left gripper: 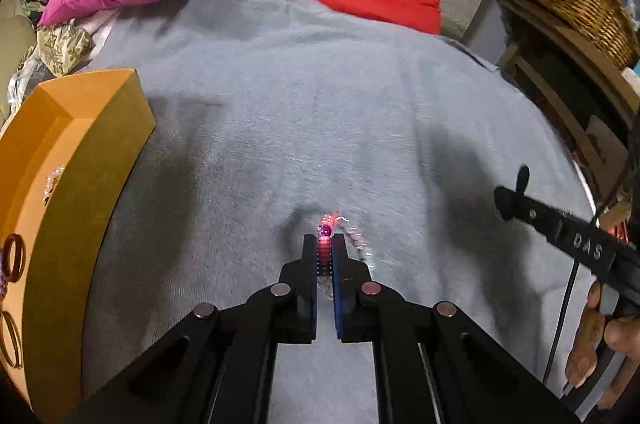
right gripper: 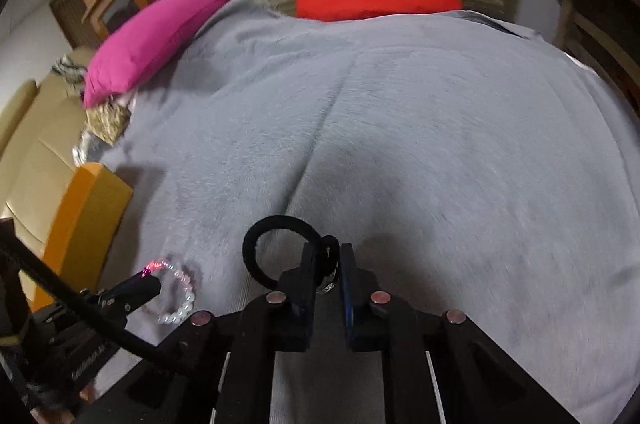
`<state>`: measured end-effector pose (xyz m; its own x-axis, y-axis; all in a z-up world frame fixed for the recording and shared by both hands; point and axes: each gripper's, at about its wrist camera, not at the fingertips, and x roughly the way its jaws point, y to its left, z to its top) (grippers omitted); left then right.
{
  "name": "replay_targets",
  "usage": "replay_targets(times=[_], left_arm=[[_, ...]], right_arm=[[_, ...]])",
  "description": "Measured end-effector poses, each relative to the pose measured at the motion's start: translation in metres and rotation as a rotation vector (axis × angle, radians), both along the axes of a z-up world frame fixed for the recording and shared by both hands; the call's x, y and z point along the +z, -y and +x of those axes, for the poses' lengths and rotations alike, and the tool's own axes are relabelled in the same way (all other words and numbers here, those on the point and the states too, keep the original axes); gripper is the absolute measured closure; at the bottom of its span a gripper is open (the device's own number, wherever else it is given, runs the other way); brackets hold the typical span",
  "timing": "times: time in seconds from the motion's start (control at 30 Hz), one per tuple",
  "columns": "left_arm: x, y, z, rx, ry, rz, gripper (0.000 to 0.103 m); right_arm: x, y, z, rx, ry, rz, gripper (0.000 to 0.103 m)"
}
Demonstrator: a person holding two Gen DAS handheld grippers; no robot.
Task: Organize jewelry
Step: 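Carry the black hair tie and pink-and-clear bracelet over the orange box with both tools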
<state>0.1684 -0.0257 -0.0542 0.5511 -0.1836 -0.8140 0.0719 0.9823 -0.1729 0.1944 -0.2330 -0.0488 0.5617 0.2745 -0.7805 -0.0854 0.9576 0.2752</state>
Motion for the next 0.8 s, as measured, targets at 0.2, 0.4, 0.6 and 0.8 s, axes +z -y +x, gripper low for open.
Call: replay_targets(times=[0.2, 0.4, 0.6, 0.8], left_arm=[[0.006, 0.01, -0.03, -0.033, 0.018, 0.004, 0.096], [0.003, 0.002, -0.045, -0.051, -0.008, -0.078, 0.096], [0.001, 0.004, -0.054, -0.071, -0.009, -0.077, 0.096], [0.005, 0.01, -0.069, -0.094, -0.002, -0.068, 0.096]], right_arm=[[0.009, 0.012, -0.056, -0.042, 0.026, 0.038, 0.092], [0.007, 0.021, -0.1, -0.081, 0.026, 0.066, 0.092], [0.007, 0.026, -0.128, -0.101, 0.05, 0.107, 0.092], [0.005, 0.029, -0.138, -0.107, 0.06, 0.142, 0.092]])
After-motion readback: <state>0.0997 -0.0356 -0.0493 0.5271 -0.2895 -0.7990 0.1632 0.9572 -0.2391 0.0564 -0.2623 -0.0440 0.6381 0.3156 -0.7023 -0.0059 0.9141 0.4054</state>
